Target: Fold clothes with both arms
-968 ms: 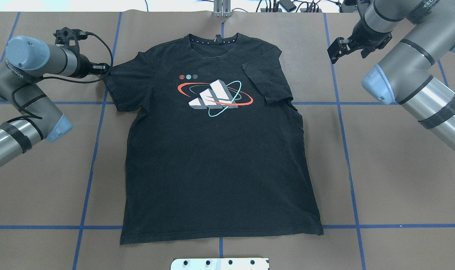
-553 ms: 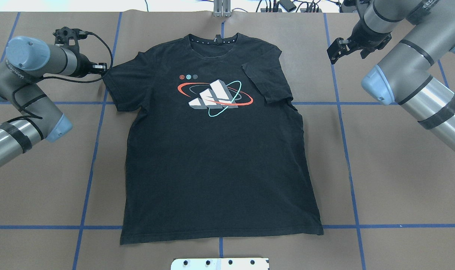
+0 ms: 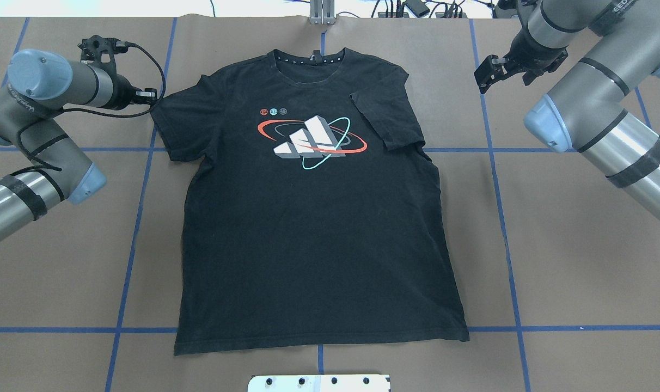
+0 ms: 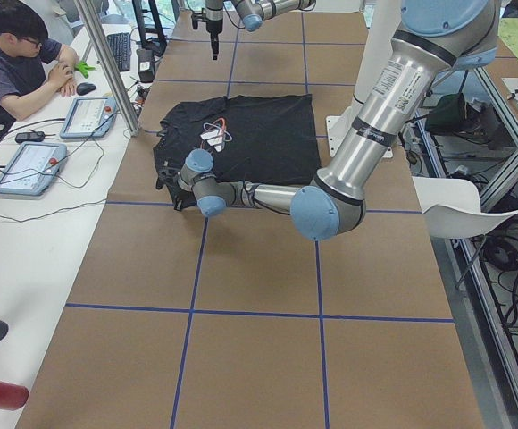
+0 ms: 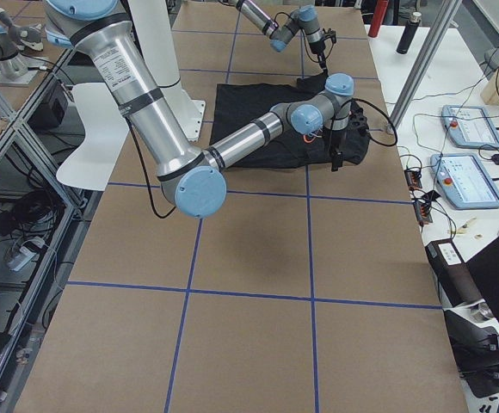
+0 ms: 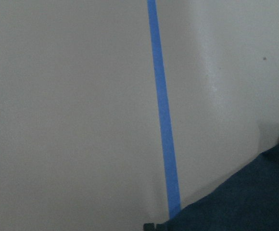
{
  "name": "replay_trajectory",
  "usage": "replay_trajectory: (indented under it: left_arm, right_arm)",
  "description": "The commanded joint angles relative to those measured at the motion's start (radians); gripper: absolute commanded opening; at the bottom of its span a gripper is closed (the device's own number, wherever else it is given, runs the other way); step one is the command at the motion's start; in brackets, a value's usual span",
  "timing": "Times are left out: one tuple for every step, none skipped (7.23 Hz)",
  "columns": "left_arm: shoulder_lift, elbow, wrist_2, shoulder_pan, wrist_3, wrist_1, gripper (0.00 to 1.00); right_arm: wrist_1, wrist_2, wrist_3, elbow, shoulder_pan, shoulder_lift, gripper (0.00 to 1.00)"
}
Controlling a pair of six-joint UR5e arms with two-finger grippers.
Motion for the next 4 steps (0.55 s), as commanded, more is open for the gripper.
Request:
replay_trajectory:
  left_arm:
    - [-0.011, -0.033, -0.032, 0.000, -0.031, 0.002, 0.00]
    - [-0.043, -0.036, -0.032, 0.001, -0.109, 0.006, 0.00]
    - [-0.078, -0.035, -0.032, 0.004, -0.166, 0.015, 0.00]
    - [-0.121, -0.033, -0.031, 0.023, -0.249, 0.028, 0.00]
  right_arm:
    - [0.000, 0.000, 0.002, -0.002, 0.000, -0.001, 0.99]
    - [0.000, 0.000, 0.002, -0.002, 0.000, -0.001, 0.99]
    - [0.000, 0.000, 0.002, -0.002, -0.002, -0.001, 0.99]
    - [0.000, 0.000, 0.003, -0.002, -0.002, -0.001, 0.99]
